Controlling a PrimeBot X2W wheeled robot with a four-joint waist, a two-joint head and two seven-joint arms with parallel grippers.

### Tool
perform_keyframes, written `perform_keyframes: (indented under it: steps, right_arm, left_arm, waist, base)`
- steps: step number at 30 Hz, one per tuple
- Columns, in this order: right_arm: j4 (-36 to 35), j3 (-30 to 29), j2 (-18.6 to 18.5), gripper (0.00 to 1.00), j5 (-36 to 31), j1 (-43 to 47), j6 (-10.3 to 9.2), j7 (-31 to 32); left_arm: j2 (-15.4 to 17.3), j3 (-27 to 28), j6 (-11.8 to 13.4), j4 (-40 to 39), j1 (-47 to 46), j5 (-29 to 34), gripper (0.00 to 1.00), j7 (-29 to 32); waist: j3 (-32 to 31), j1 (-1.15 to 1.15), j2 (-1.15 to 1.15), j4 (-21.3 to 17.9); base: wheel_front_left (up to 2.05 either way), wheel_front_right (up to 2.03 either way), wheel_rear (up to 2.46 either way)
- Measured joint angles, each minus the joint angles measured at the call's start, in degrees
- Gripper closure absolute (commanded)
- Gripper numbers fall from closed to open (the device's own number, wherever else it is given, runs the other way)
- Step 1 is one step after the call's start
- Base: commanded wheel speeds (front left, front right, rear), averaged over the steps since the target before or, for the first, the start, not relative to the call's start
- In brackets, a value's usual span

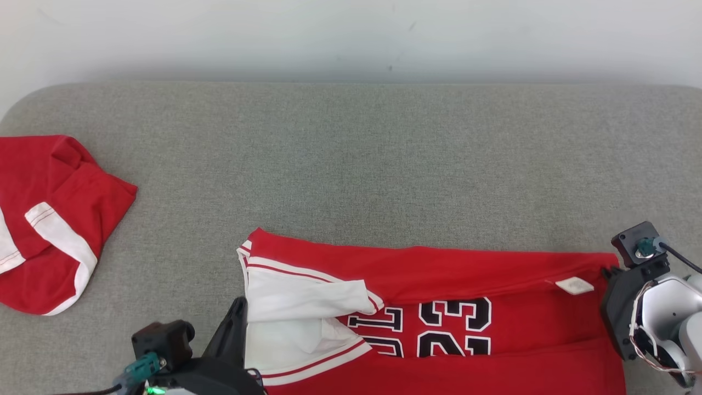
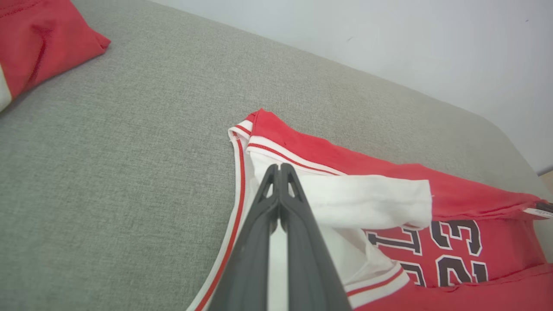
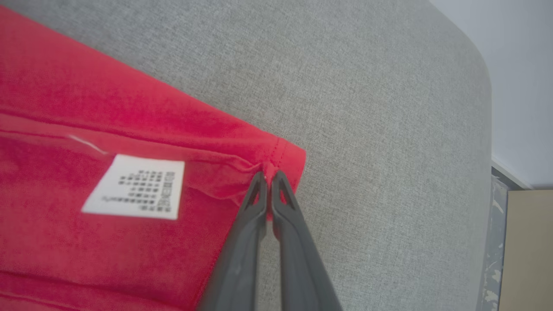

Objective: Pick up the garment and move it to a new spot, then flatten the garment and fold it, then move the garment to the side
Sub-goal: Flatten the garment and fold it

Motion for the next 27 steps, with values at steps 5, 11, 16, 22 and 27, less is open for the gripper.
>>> perform_keyframes:
  steps: [5, 11, 16, 22, 27]
  right_arm:
    - [-1.3, 0.7, -1.0, 1.00, 1.0, 1.3, 0.00, 1.7]
    - [-2.6, 0.5, -1.2, 1.00, 1.3, 2.6, 0.00, 2.9]
    - [-3.0, 0.5, -1.0, 1.00, 1.3, 3.4, 0.00, 3.5]
    - [-3.1, -1.3, -0.3, 0.00, 0.6, 4.1, 0.00, 3.8]
    - [-3.4, -4.7, 1.9, 0.00, 0.1, 5.4, 0.00, 4.5]
  left_arm:
    - [0.1, -0.1, 0.7, 0.5, 2.4, -0.5, 1.00, 0.0]
    - [0.2, -0.2, 1.0, 1.5, 4.2, -1.4, 1.00, -0.3]
    - [0.2, -0.9, 1.5, 3.2, 5.3, -1.4, 1.00, 0.3]
    - [0.0, -1.4, 1.5, 5.4, 6.7, -1.7, 1.00, 0.1]
    - [0.3, -2.2, 1.2, 7.4, 7.0, -0.8, 0.00, -0.9]
  waist:
    - [-0.8, 0.00, 0.00, -0.1]
    - [-1.3, 0.00, 0.00, -0.4]
    - [-1.5, 0.00, 0.00, -0.5]
    - [-1.9, 0.01, 0.00, -0.5]
    - [-2.4, 0.01, 0.00, -0.4]
  base:
    - [0.00, 0.00, 0.00]
    - [0.00, 0.00, 0.00]
    - [0.00, 0.00, 0.00]
    - [0.00, 0.00, 0.00]
    - [0.00, 0.00, 0.00]
